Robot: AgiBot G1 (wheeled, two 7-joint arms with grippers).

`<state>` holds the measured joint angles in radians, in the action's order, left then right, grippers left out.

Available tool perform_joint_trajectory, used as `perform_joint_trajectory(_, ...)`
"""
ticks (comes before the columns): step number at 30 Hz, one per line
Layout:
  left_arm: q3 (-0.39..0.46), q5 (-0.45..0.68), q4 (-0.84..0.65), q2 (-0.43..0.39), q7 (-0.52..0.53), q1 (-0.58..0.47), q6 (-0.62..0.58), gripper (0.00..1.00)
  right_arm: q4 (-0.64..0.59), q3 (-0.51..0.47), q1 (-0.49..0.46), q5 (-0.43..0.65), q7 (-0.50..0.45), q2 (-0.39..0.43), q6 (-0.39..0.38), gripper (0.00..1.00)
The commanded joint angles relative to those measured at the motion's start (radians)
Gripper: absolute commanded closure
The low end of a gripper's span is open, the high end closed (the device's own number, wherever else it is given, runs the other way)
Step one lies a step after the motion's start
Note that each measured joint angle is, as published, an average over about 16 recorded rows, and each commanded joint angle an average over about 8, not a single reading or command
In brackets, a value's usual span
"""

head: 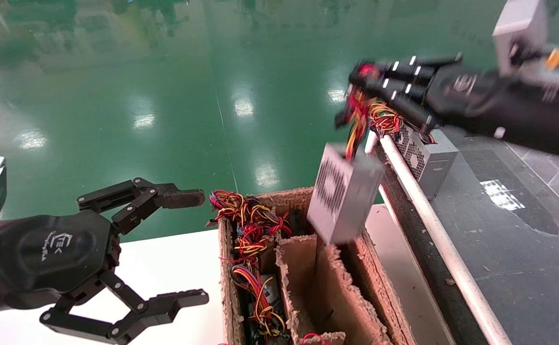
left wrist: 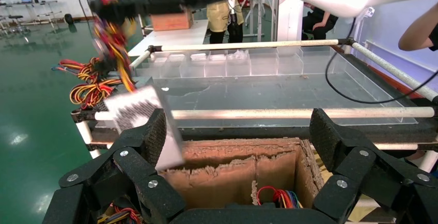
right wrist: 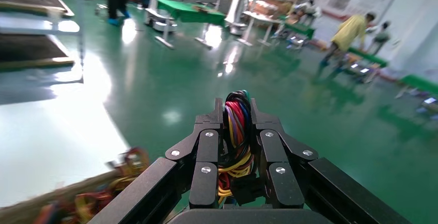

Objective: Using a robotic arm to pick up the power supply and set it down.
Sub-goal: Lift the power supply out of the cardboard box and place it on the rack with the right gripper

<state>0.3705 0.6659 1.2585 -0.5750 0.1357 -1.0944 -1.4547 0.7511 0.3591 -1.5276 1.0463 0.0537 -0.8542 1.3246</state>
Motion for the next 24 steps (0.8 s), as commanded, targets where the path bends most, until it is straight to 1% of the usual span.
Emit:
perform_joint_trajectory(1, 0.000, 0.000, 0.000, 0.000, 0.000, 0.000, 0.000, 0.00, -0.025, -0.001, -0.040, 0.009, 0.009, -0.001, 0.000, 1.00)
perform_joint_trajectory(7, 0.000, 0.000, 0.000, 0.000, 0.000, 0.000, 0.000, 0.00, -0.133, 0.008, -0.172, 0.080, 0.094, -0.012, -0.052, 1.00)
perform_joint_trajectory(13, 0.000, 0.000, 0.000, 0.000, 0.000, 0.000, 0.000, 0.00, -0.268, 0.016, -0.306, 0.134, 0.178, -0.007, -0.082, 1.00)
perform_joint_trajectory(19, 0.000, 0.000, 0.000, 0.000, 0.000, 0.000, 0.000, 0.00, -0.401, 0.020, -0.417, 0.175, 0.261, 0.024, -0.117, 1.00)
perform_joint_trajectory(24, 0.000, 0.000, 0.000, 0.000, 0.000, 0.000, 0.000, 0.00, -0.515, 0.028, -0.485, 0.208, 0.302, 0.061, -0.159, 1.00)
